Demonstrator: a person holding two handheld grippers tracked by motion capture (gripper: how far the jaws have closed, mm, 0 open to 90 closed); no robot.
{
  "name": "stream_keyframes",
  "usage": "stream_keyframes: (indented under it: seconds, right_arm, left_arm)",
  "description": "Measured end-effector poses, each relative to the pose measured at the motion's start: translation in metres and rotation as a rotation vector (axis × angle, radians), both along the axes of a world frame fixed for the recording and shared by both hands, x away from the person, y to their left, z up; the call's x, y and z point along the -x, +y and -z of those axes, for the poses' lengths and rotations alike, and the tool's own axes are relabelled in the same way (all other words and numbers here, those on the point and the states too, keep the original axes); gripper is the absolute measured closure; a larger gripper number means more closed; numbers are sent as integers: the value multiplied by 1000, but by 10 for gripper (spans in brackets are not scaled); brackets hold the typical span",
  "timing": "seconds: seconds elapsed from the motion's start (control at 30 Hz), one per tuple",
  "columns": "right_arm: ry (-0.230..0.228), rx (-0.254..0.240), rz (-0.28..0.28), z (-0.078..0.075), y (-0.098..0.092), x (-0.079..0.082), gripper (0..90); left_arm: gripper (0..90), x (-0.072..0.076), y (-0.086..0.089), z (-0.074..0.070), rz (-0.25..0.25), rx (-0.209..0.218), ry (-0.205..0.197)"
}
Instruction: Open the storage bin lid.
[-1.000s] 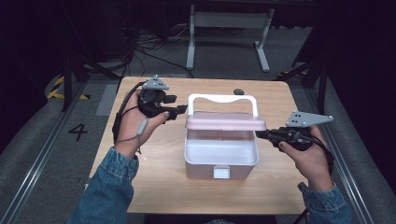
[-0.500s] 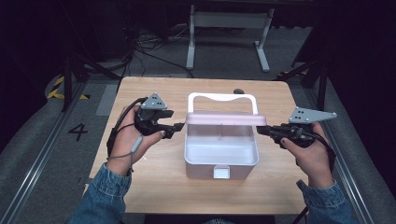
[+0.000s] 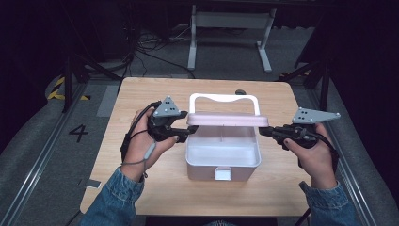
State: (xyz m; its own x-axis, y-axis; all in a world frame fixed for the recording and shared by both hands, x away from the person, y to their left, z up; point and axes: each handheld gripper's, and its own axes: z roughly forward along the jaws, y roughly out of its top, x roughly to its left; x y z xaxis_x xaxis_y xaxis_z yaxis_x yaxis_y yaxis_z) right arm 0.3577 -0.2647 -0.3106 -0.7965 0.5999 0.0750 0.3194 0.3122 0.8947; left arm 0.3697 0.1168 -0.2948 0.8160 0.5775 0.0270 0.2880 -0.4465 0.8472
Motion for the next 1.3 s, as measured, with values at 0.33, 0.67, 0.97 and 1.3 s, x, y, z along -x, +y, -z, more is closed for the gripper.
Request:
stream_keyframes:
  seconds: [0.33,0.67,0.97,1.3]
  right_arm:
    - [5,-20,-2,-1,-2,0,900]
    - [8,-24,2,-2,-3,2,900]
    - [-9,-1,24,-5,-14,13,865]
    - [-6,-8,86,-7,-33,24,855]
  left_arm:
    - [428,0,-8,-3,-4,-40,-71]
    - [515,-4,-12,-7,-3,-98,-97]
    - [547,-9,-11,-11,-12,-77,-87]
    - [598,-25,-11,-20,4,-47,-78]
